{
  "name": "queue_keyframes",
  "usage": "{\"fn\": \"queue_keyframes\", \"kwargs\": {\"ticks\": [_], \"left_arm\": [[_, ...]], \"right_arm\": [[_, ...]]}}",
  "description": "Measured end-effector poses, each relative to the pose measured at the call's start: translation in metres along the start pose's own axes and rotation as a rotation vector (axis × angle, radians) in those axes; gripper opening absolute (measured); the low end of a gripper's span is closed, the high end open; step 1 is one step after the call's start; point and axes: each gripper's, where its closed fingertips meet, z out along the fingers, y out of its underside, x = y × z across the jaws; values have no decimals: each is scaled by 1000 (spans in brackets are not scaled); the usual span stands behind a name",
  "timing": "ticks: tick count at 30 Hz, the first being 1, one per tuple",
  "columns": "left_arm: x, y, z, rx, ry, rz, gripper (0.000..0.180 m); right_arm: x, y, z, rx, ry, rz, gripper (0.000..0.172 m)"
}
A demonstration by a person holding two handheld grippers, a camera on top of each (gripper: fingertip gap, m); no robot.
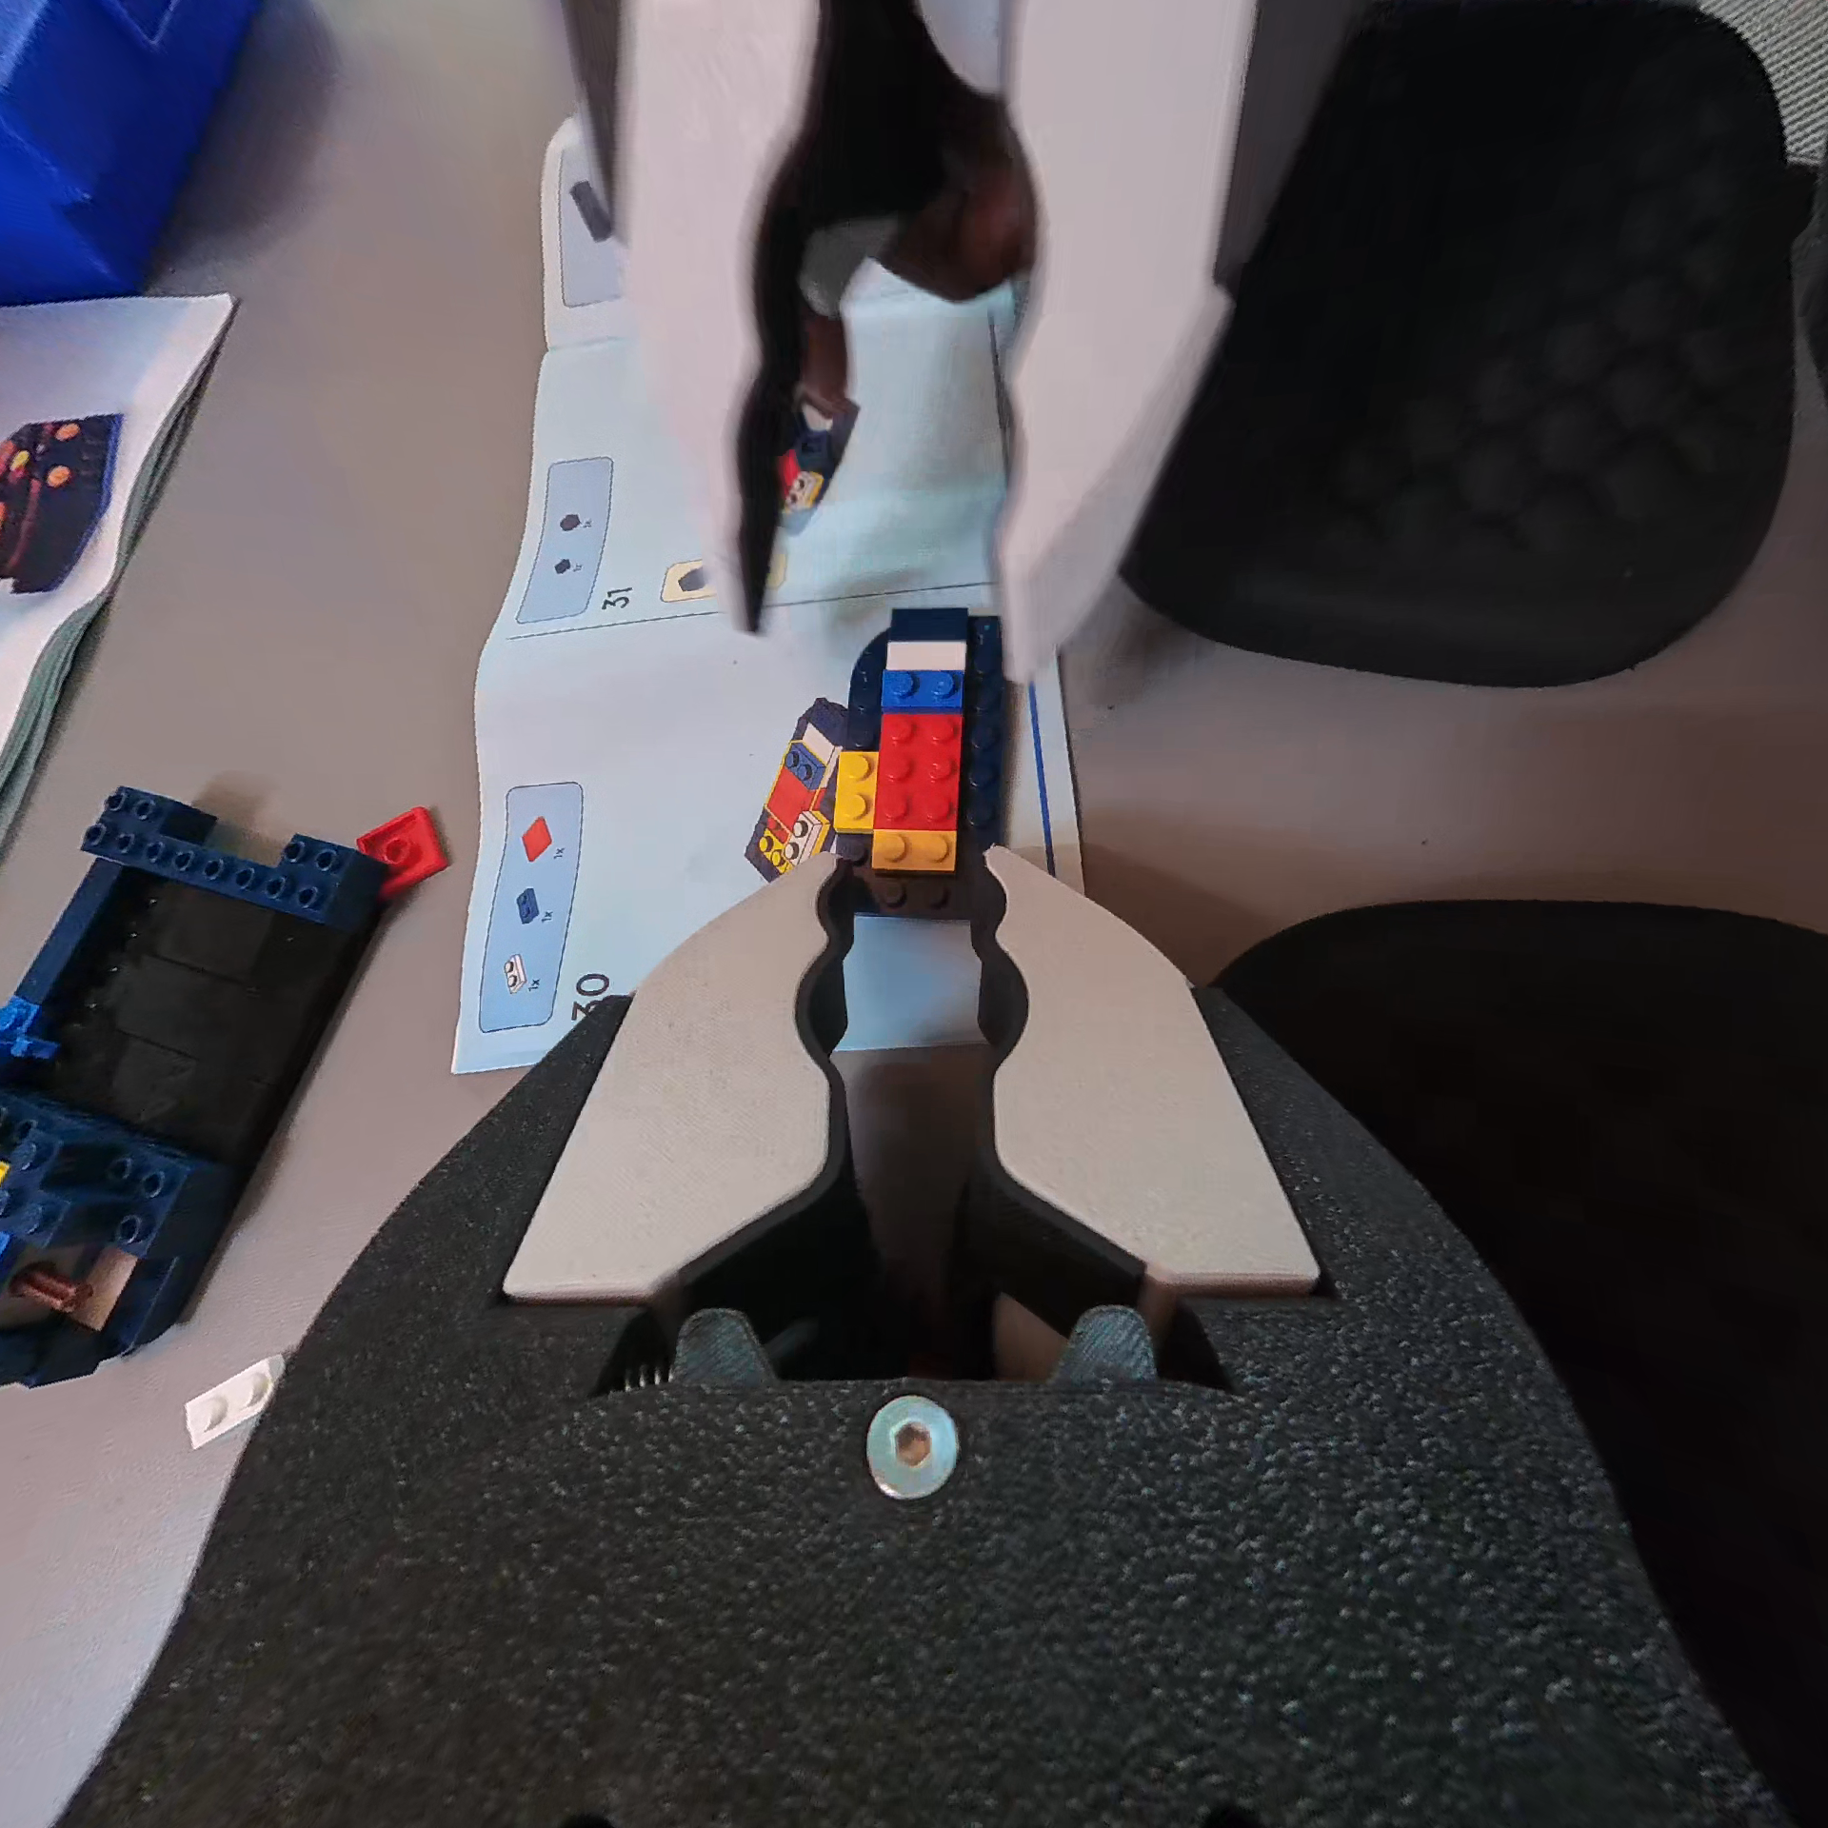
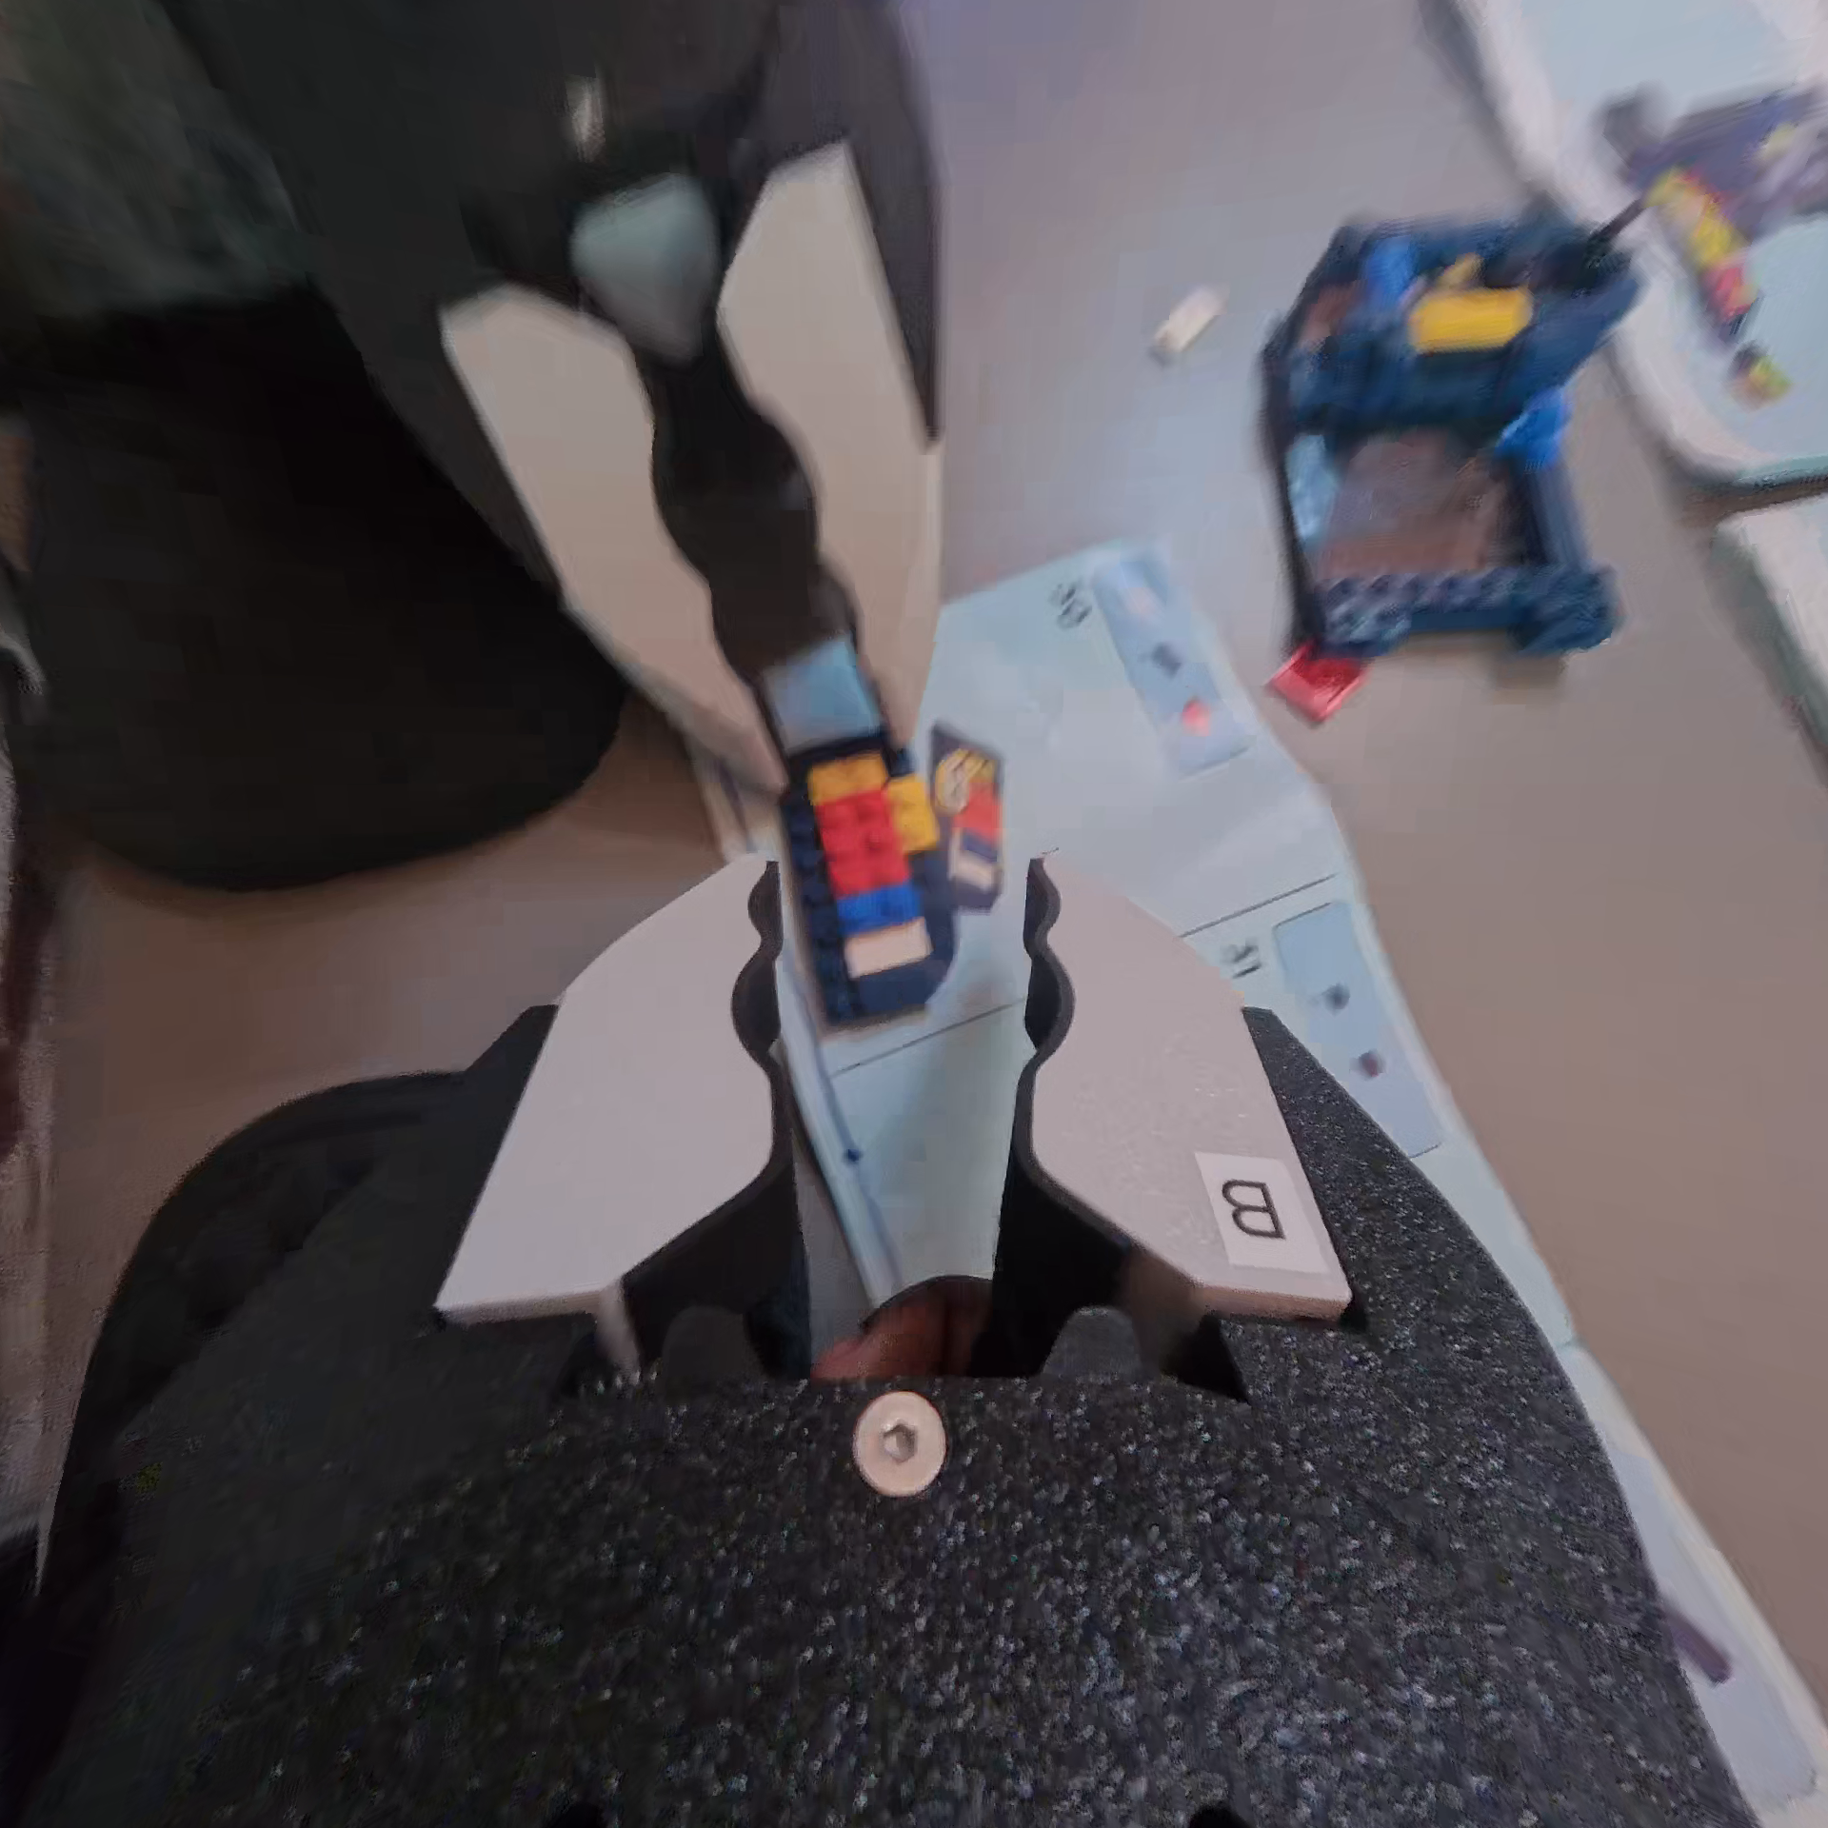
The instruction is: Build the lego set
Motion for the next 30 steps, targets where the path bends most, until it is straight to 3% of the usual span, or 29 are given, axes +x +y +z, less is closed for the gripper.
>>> {"fn": "queue_keyframes", "kwargs": {"ticks": [3,7,12,16,21,24,27,30], "left_arm": [[0,0,-1,2,-5,5,26],[-7,-6,-6,50,-30,-27,29],[-30,-16,-19,142,-155,-86,29],[-47,-18,-27,165,-274,-78,29],[-64,-20,-38,188,-410,-69,30],[-72,-25,-47,213,-506,1,30],[-65,-34,-47,205,-556,218,30],[-48,-48,-45,230,-568,450,25]], "right_arm": [[51,-24,-6,131,89,127,40],[95,-15,26,24,180,236,34],[99,-16,53,-44,191,236,33],[102,-14,53,-53,242,185,15],[100,-13,48,-47,249,114,14],[78,-23,34,47,80,196,14],[39,-49,8,243,-324,450,14],[18,-53,-15,283,-647,606,14]]}}
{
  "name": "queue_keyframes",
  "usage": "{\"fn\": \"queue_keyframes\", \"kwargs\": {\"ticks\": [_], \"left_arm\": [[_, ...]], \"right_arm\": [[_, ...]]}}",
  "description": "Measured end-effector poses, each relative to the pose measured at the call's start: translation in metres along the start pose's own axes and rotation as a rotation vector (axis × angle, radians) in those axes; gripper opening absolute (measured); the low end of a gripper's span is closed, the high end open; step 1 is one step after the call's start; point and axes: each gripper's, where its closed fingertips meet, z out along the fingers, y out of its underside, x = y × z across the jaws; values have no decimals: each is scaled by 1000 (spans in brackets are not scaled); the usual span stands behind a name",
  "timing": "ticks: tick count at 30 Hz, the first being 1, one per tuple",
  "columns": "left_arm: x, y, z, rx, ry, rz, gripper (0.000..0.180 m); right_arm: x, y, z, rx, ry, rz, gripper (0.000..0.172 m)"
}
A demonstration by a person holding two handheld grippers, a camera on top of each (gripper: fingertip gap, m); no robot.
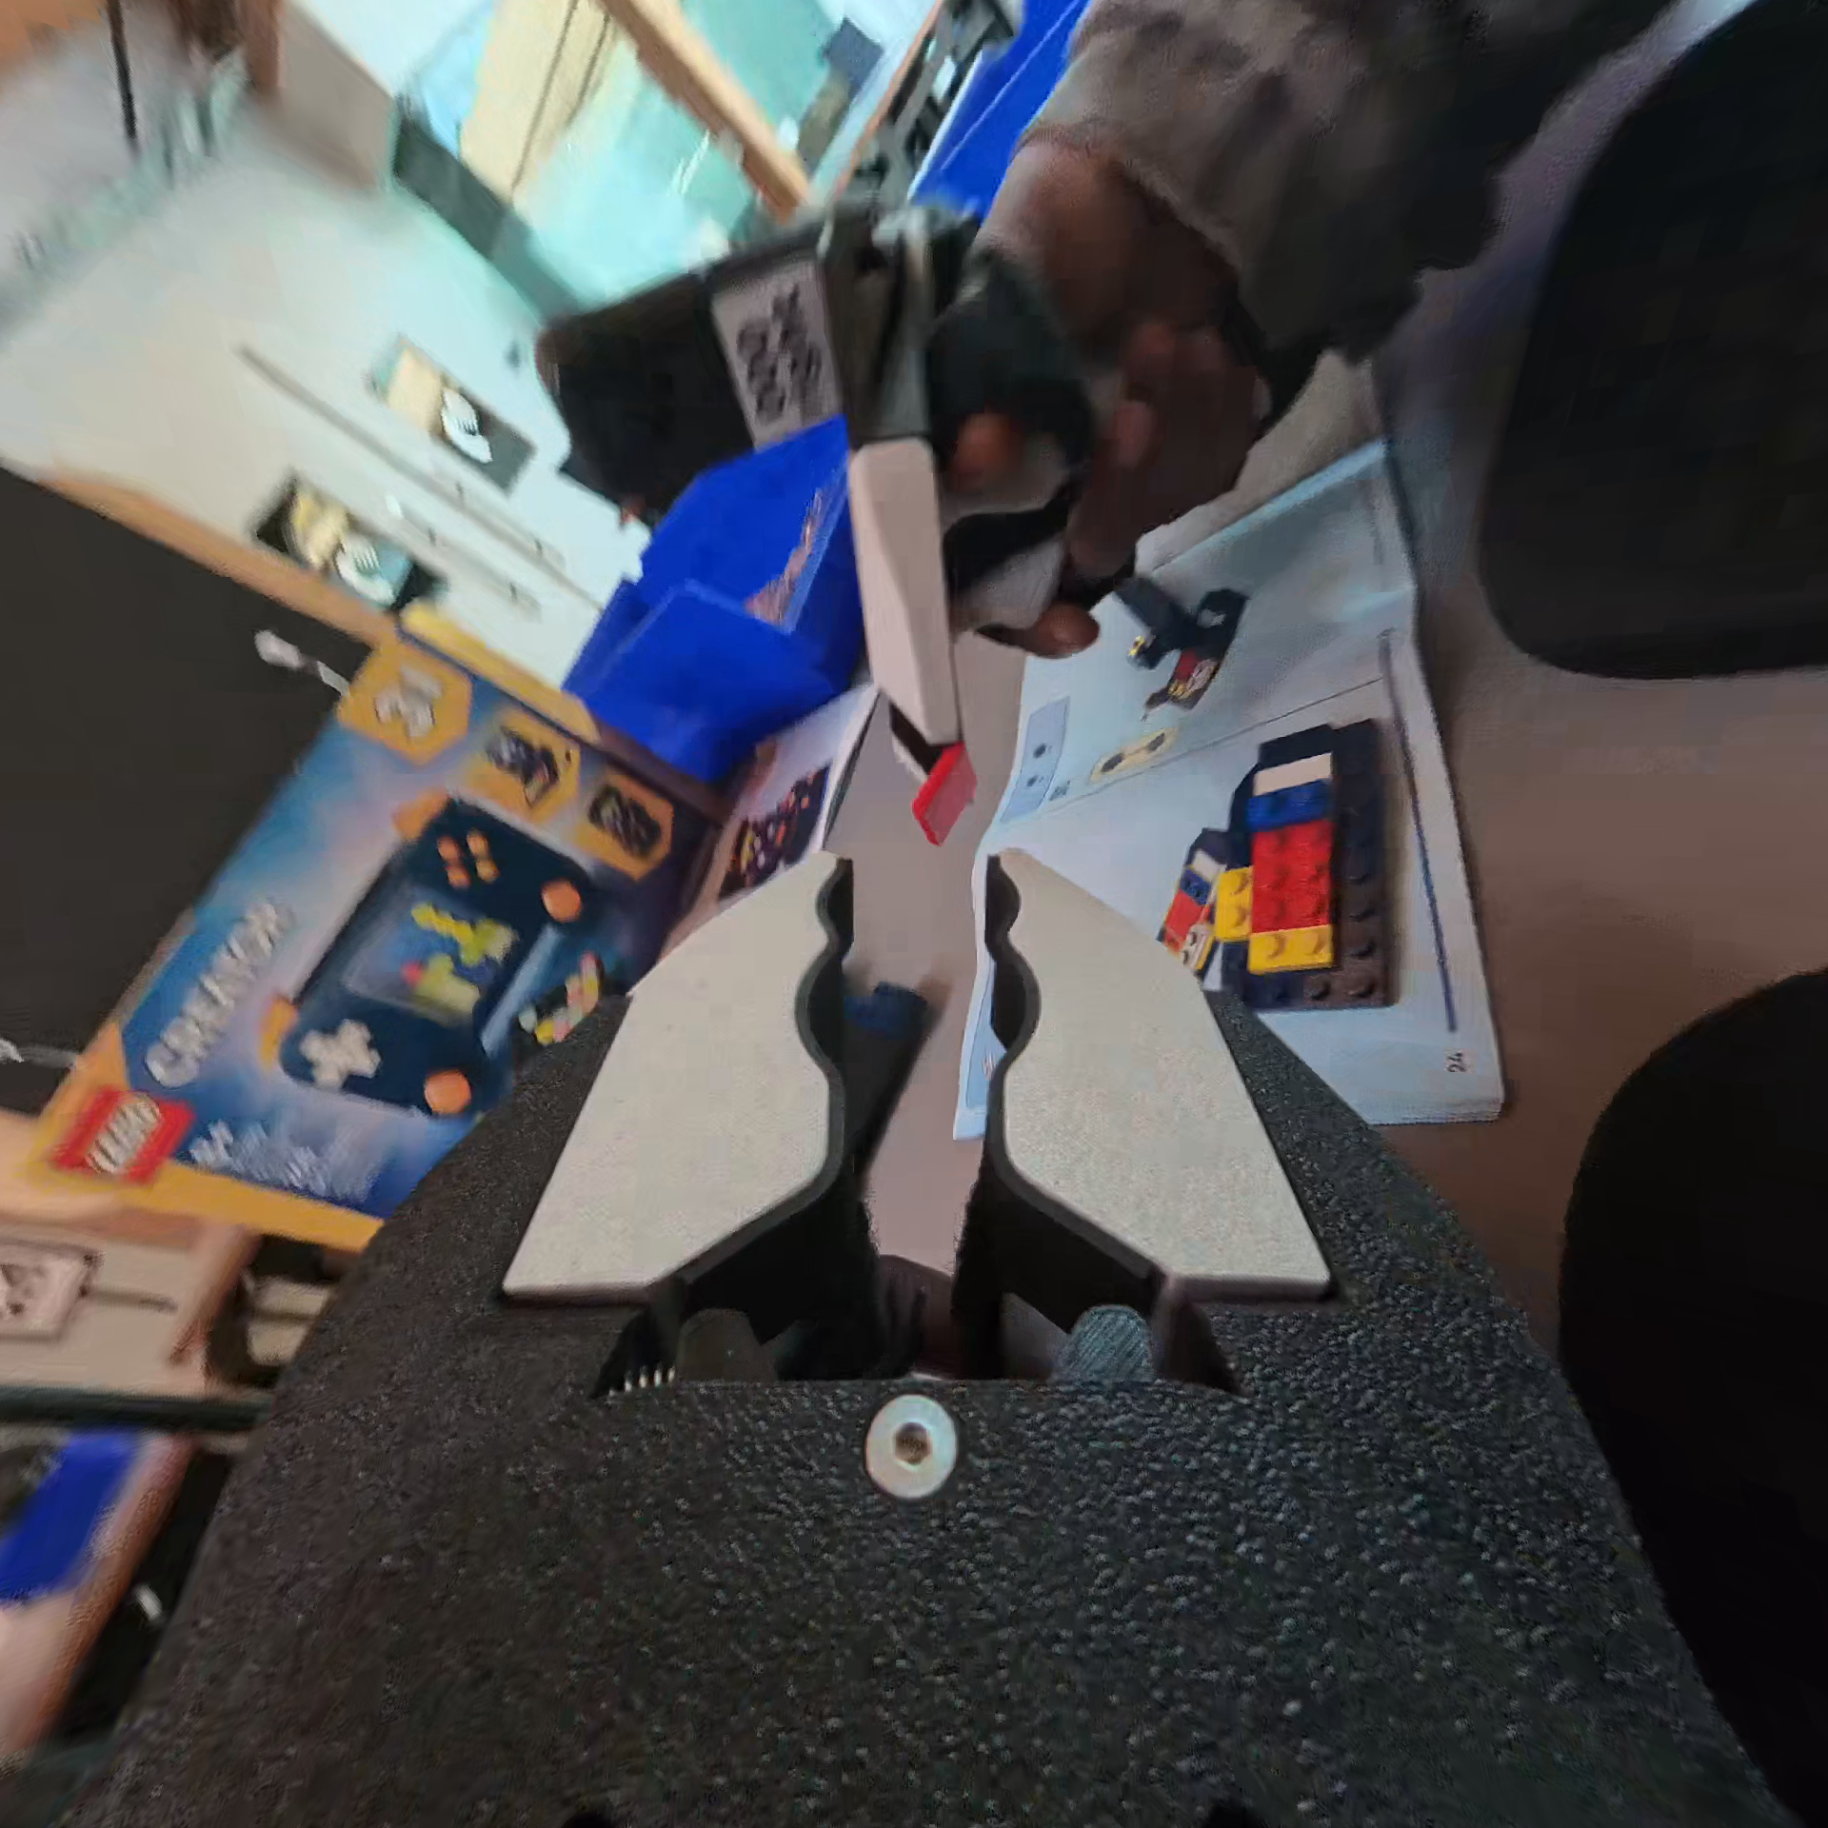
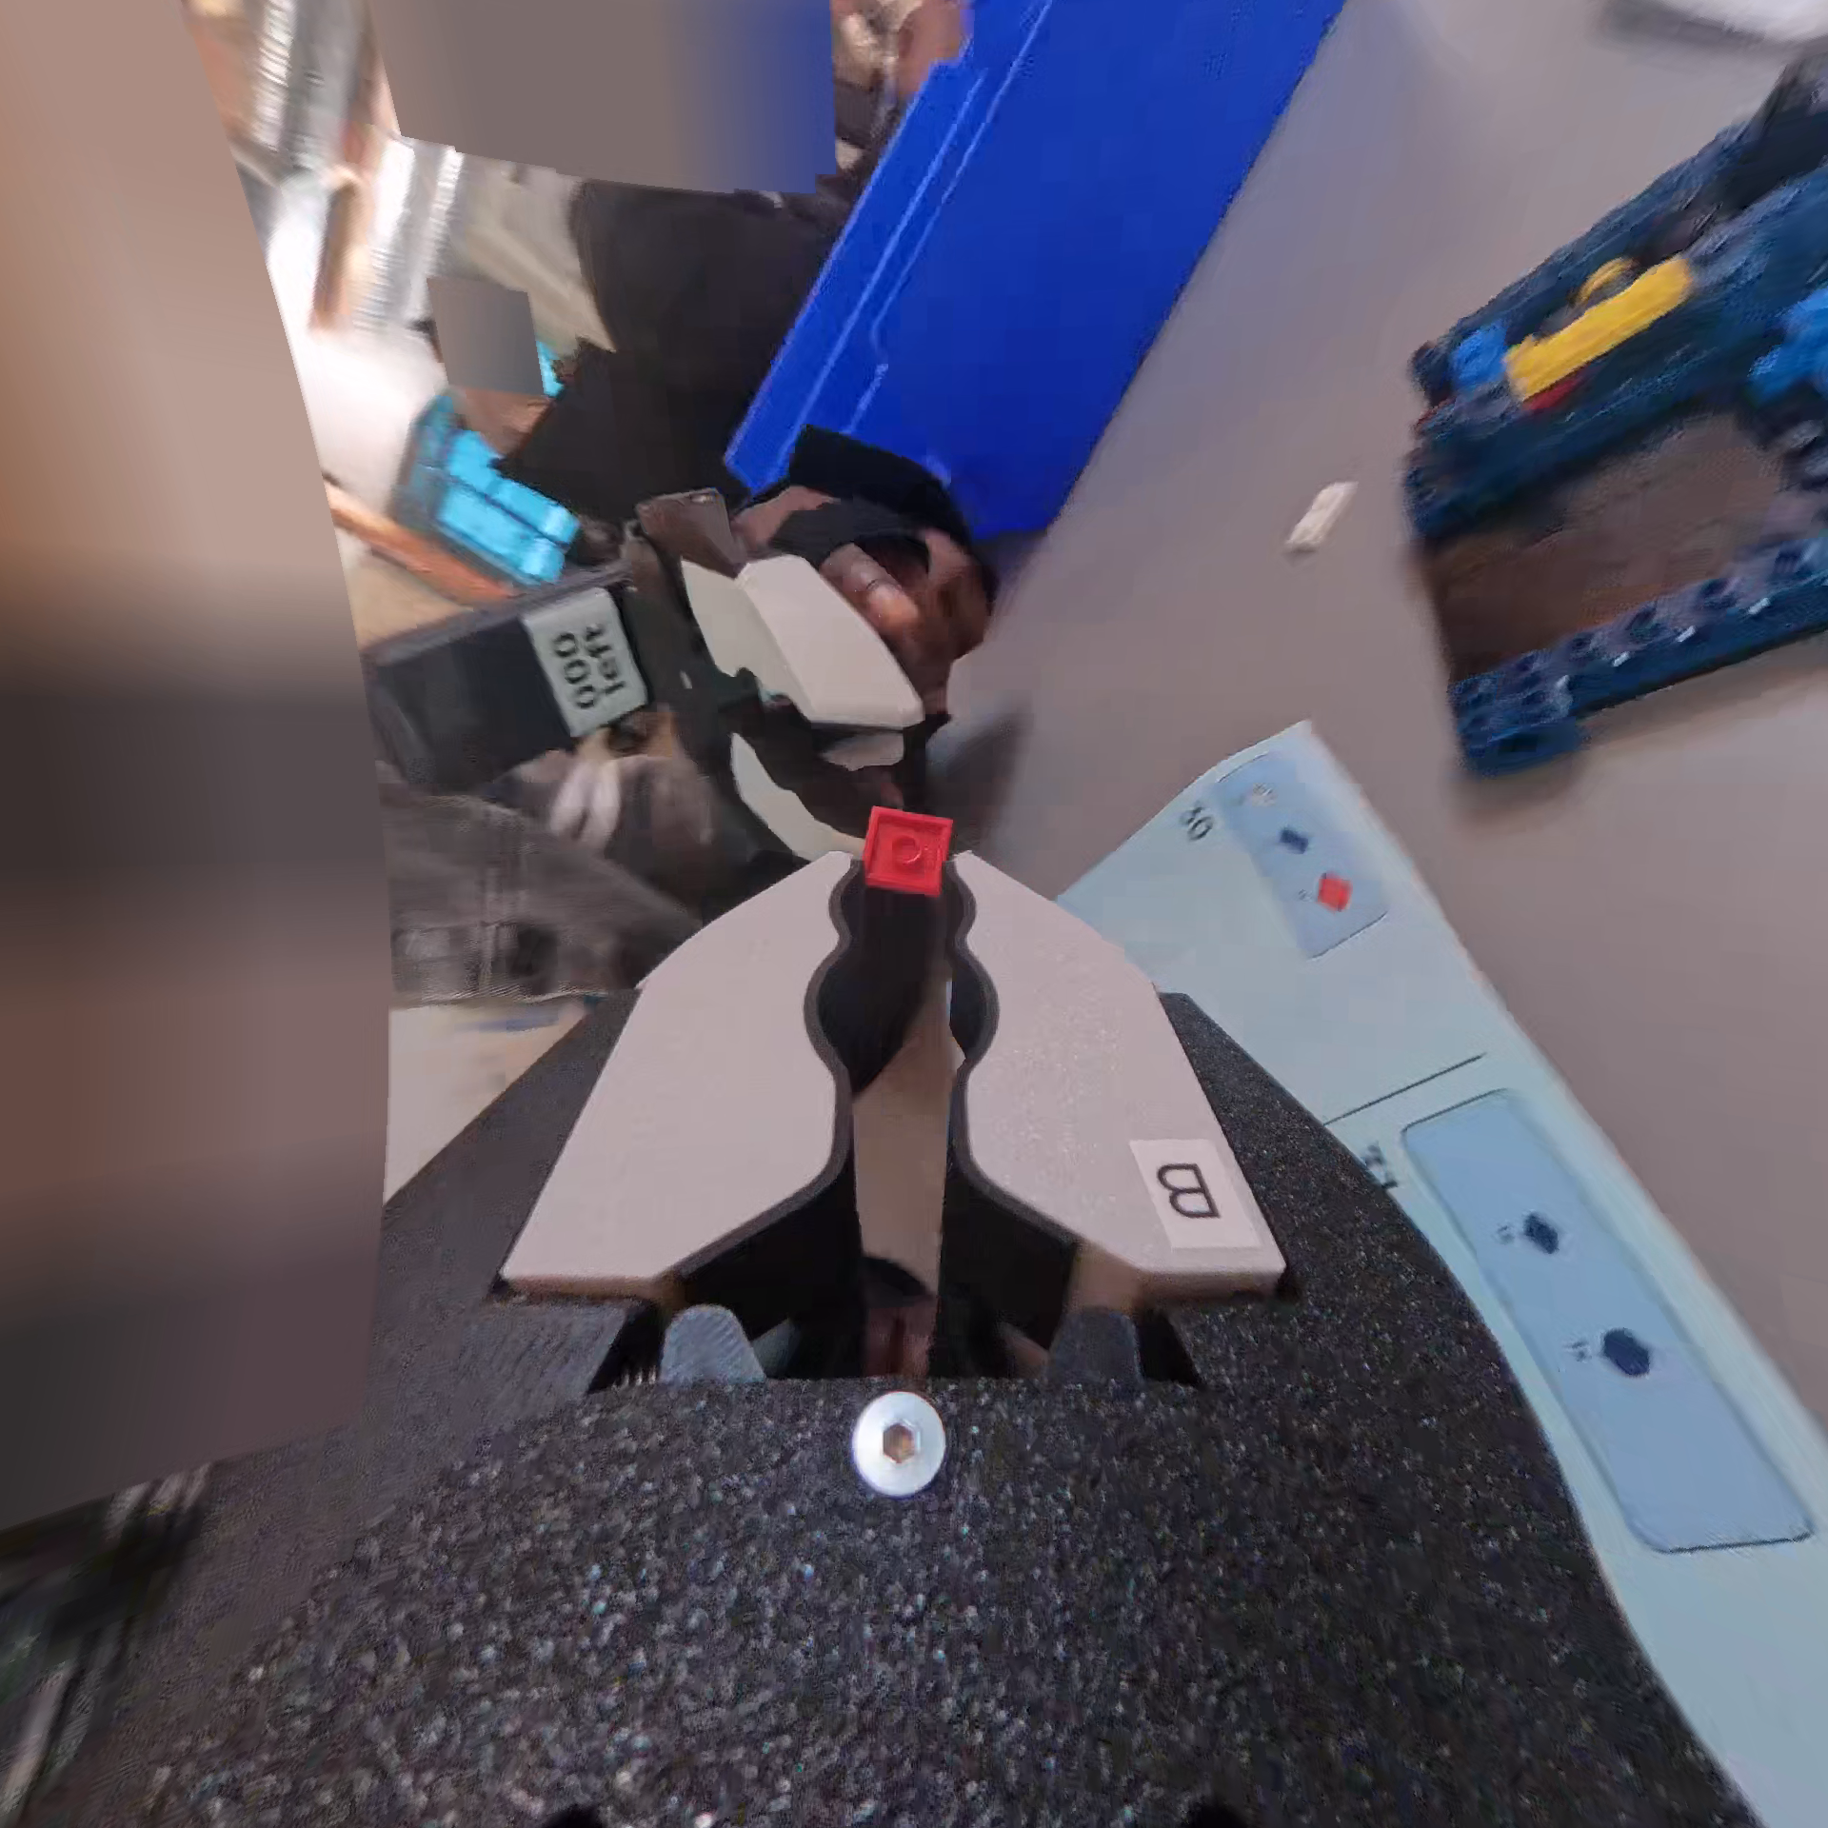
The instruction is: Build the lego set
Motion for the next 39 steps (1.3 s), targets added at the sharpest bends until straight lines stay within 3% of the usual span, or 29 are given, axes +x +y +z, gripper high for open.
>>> {"fn": "queue_keyframes", "kwargs": {"ticks": [5,8,11,14,16,18,21,25,29,33,36,39], "left_arm": [[16,-27,-3,146,79,3,23],[17,-36,-7,194,132,-113,5],[2,-37,-9,208,199,-477,3],[-15,-34,-13,289,342,-1063,3],[-20,-35,-18,376,505,-1419,3],[-22,-31,-21,407,579,-1593,2],[-10,-23,-15,290,578,-1590,2],[-2,-25,-14,252,626,-1587,3],[0,-28,-14,252,647,-1576,3],[1,-29,-14,255,643,-1526,4],[5,-22,-13,176,564,-1297,36],[34,5,-7,-83,454,-778,47]], "right_arm": [[-18,16,1,-102,-99,-10,14],[-25,14,4,-110,-121,-53,14],[-34,-11,-2,52,-96,-243,11],[-48,-35,-8,226,128,-723,28],[-44,-29,-4,118,369,-1121,32],[-34,-18,2,-87,546,-1400,35],[-37,-13,11,-193,612,-1569,38],[-24,-6,14,-334,647,-1622,33],[-25,-4,17,-328,649,-1636,18],[-23,-3,15,-298,655,-1544,16],[-11,2,0,-247,624,-1252,16],[4,25,-9,-246,544,-892,16]]}}
